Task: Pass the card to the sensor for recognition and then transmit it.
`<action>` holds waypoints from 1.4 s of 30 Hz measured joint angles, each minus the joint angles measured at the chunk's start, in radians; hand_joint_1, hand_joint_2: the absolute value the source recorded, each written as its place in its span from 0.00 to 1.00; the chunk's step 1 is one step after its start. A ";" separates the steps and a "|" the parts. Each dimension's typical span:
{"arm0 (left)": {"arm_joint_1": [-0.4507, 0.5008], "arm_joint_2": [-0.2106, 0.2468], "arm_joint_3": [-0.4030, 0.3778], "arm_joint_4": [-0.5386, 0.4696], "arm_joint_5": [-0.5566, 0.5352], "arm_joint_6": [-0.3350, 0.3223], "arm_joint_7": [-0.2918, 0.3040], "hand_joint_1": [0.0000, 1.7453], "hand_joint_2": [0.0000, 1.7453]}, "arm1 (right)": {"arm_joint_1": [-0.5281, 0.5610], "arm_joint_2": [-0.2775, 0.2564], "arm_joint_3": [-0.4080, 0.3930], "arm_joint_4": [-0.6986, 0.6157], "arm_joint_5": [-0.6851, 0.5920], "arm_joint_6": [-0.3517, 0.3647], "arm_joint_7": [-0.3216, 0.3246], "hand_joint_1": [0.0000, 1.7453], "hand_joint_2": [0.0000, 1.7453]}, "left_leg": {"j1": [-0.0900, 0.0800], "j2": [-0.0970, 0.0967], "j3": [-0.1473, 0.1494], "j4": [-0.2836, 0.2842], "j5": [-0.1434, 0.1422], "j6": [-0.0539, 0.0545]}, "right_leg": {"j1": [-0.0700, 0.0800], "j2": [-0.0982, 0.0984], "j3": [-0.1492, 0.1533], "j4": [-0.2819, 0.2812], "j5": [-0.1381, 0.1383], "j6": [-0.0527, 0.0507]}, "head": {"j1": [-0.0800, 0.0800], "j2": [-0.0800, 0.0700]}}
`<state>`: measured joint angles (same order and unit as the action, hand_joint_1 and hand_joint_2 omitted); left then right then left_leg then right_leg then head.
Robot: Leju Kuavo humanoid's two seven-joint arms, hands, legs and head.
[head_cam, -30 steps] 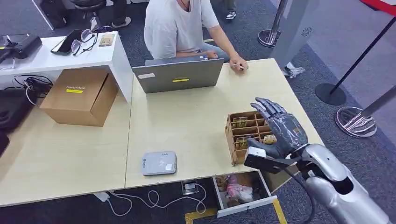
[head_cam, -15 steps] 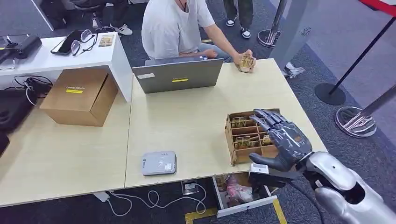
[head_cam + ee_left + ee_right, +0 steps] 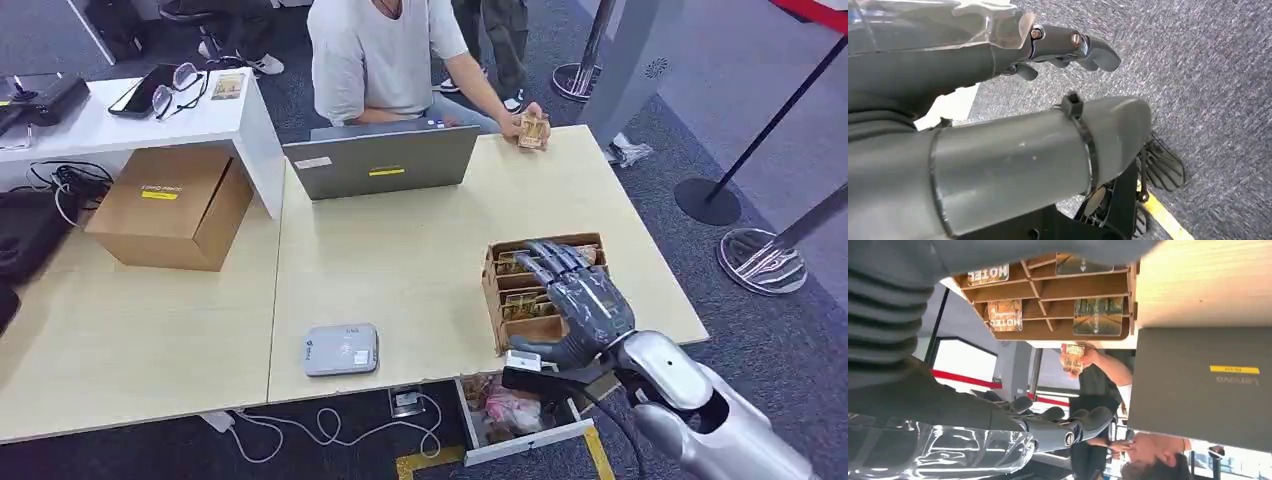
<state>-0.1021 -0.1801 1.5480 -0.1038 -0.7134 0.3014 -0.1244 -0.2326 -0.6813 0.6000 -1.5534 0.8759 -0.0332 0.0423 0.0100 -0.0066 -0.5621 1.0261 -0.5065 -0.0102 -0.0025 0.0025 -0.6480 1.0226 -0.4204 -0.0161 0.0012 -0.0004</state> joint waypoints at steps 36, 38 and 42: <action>0.001 0.017 0.000 0.000 0.015 0.018 0.031 0.00 0.00 | -0.329 0.002 0.176 0.150 -0.195 0.295 -0.013 0.00 1.00 | 0.000 0.000 0.001 0.000 0.001 0.000 | 0.000 0.000 0.000 0.000 0.000 0.000 | 0.000 0.000; 0.000 0.017 0.000 0.000 0.020 0.016 0.034 0.00 0.00 | -0.338 -0.009 0.188 0.149 -0.208 0.304 -0.006 0.00 1.00 | 0.000 0.000 0.000 0.000 0.001 0.000 | 0.000 0.000 0.000 0.000 0.000 0.000 | 0.000 0.000; -0.001 0.017 0.000 0.000 0.026 0.016 0.039 0.00 0.00 | -0.344 -0.034 0.203 0.147 -0.222 0.309 0.005 0.00 1.00 | 0.000 0.000 0.000 0.000 0.001 0.000 | 0.000 0.000 0.000 0.000 0.000 0.000 | 0.000 0.000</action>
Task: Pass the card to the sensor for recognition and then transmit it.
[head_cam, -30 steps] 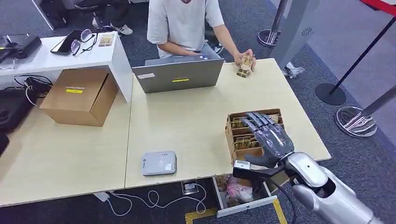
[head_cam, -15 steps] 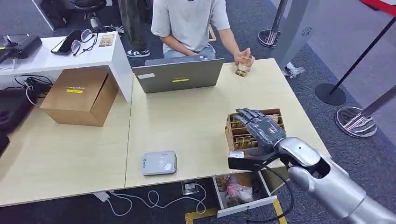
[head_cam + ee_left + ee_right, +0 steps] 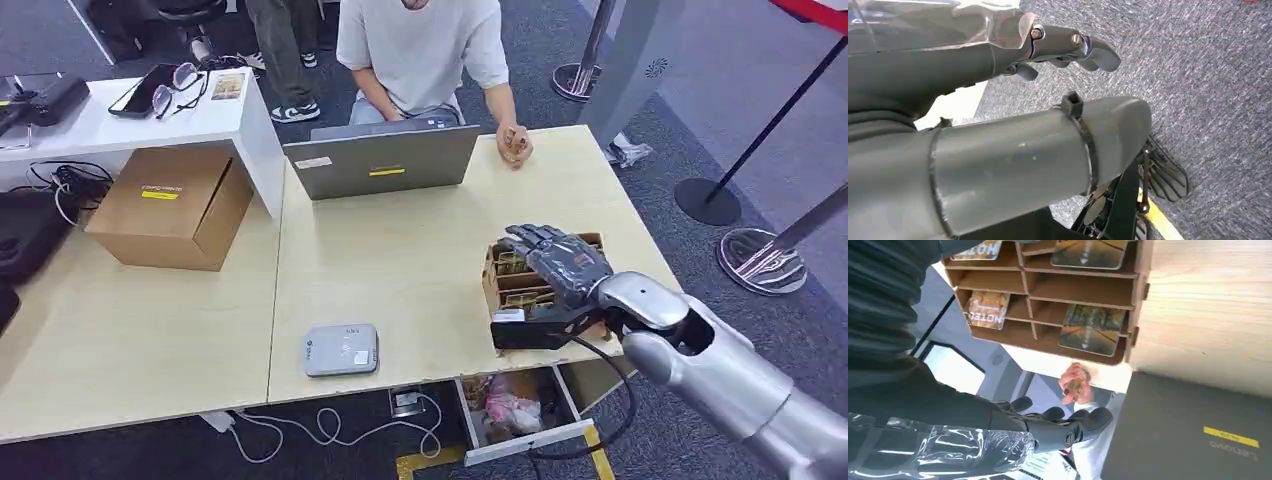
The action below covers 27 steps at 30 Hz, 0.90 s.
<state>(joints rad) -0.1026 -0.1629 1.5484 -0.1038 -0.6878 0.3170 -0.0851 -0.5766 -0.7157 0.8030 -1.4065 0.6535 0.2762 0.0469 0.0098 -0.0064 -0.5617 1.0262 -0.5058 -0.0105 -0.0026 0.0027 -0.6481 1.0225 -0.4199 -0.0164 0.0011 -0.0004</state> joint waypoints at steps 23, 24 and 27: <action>-0.005 0.007 0.000 0.000 -0.003 -0.013 0.013 0.00 0.00 | 0.000 -0.045 0.028 -0.015 -0.013 0.010 0.016 0.02 1.00 | 0.000 0.000 0.000 0.000 0.000 0.000 | 0.000 0.000 0.000 0.000 0.000 0.000 | 0.000 0.000; -0.005 0.007 0.000 0.000 -0.005 -0.014 0.014 0.00 0.00 | 0.000 -0.045 0.029 -0.015 -0.013 0.010 0.016 0.02 1.00 | 0.000 0.000 0.000 0.000 0.000 0.000 | 0.000 0.000 0.000 0.000 0.000 0.000 | 0.000 0.000; -0.006 0.008 0.000 0.000 -0.006 -0.016 0.019 0.00 0.00 | 0.000 -0.045 0.033 -0.015 -0.013 0.010 0.016 0.10 1.00 | 0.000 0.000 0.000 0.000 0.000 0.000 | 0.000 0.000 0.000 0.000 0.000 0.000 | 0.000 0.000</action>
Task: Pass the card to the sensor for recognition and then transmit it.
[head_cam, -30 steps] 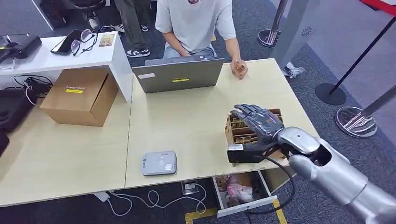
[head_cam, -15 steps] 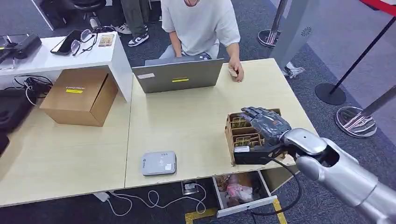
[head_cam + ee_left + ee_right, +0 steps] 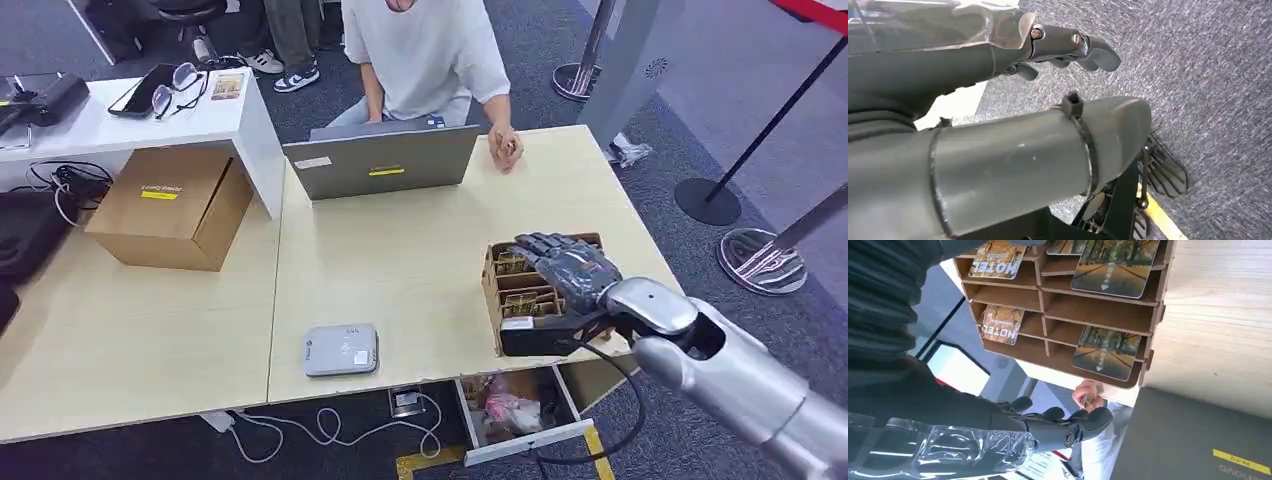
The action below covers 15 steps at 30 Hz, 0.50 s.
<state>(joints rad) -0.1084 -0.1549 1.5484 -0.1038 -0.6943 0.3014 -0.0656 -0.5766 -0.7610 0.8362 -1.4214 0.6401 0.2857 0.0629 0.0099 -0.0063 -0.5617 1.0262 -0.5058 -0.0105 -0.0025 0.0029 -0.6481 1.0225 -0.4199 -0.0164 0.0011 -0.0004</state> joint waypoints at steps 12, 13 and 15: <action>-0.001 0.000 0.000 0.000 -0.012 -0.005 0.004 0.00 0.00 | 0.000 0.000 0.006 0.000 -0.006 0.002 0.000 0.32 1.00 | 0.000 0.000 0.000 0.000 0.000 0.000 | 0.000 0.000 0.000 0.000 0.000 0.000 | 0.000 0.000; -0.001 0.000 0.000 0.000 -0.012 -0.005 0.005 0.00 0.00 | 0.000 0.000 0.006 0.000 -0.007 0.002 0.000 0.32 1.00 | 0.000 0.000 0.000 0.000 0.000 0.000 | 0.000 0.000 0.000 0.000 0.000 0.000 | 0.000 0.000; -0.001 0.000 0.000 0.000 -0.015 -0.005 0.006 0.00 0.00 | 0.000 0.000 0.007 0.000 -0.008 0.004 0.000 0.31 1.00 | 0.000 0.000 0.000 0.000 0.000 0.000 | 0.000 0.000 0.000 0.000 0.000 0.000 | 0.000 0.000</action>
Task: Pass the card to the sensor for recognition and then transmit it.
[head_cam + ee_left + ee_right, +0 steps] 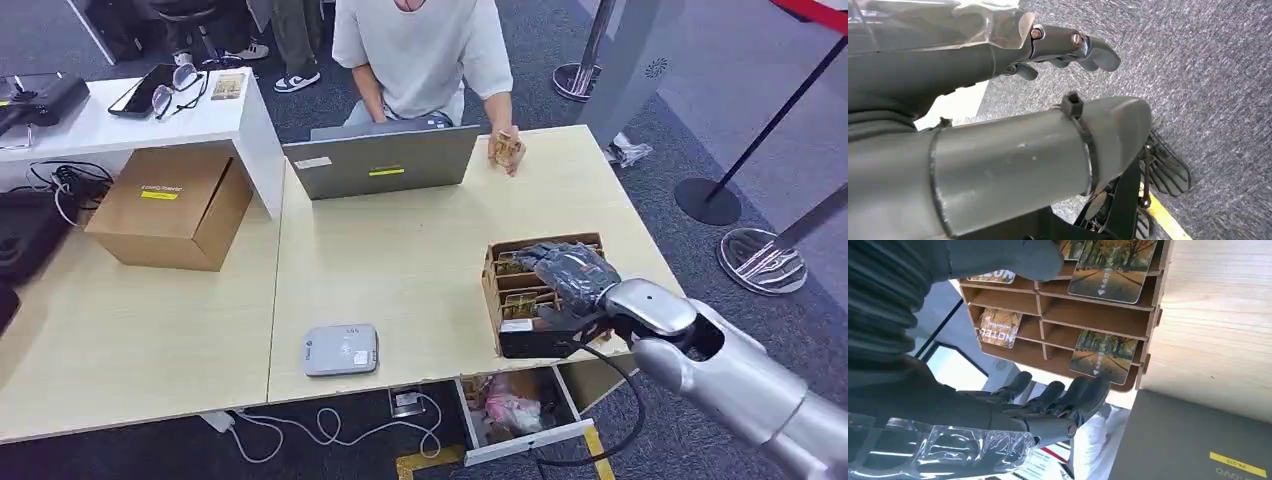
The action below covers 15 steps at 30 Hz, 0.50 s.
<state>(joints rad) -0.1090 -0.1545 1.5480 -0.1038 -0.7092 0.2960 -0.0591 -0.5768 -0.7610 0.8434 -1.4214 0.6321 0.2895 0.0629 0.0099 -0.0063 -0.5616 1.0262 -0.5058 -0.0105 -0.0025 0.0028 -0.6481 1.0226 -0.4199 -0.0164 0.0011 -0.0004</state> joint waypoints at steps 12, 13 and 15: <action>-0.001 0.000 0.000 0.000 0.001 0.002 0.006 0.00 0.00 | -0.009 0.000 0.029 0.003 -0.010 0.004 0.003 0.42 1.00 | 0.000 0.000 0.000 0.000 0.000 0.000 | 0.000 0.000 0.000 0.000 0.000 0.000 | 0.000 0.000; -0.001 0.000 0.000 0.000 0.001 0.003 0.007 0.00 0.00 | -0.011 0.000 0.034 0.004 -0.010 0.004 0.003 0.44 1.00 | 0.000 0.000 0.000 0.000 0.000 0.000 | 0.000 0.000 0.000 0.000 0.000 0.000 | 0.000 0.000; -0.002 0.000 0.000 0.000 0.003 0.005 0.011 0.00 0.00 | -0.017 0.001 0.044 0.008 -0.010 0.004 0.003 0.54 1.00 | 0.000 0.000 0.000 0.000 0.000 0.000 | 0.000 0.000 0.000 0.000 0.000 0.000 | 0.000 0.000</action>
<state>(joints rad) -0.1107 -0.1545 1.5480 -0.1038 -0.7057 0.3006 -0.0485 -0.5940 -0.7603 0.8873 -1.4130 0.6222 0.2937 0.0656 0.0099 -0.0063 -0.5618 1.0261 -0.5058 -0.0105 -0.0025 0.0027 -0.6480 1.0226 -0.4199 -0.0164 0.0011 -0.0004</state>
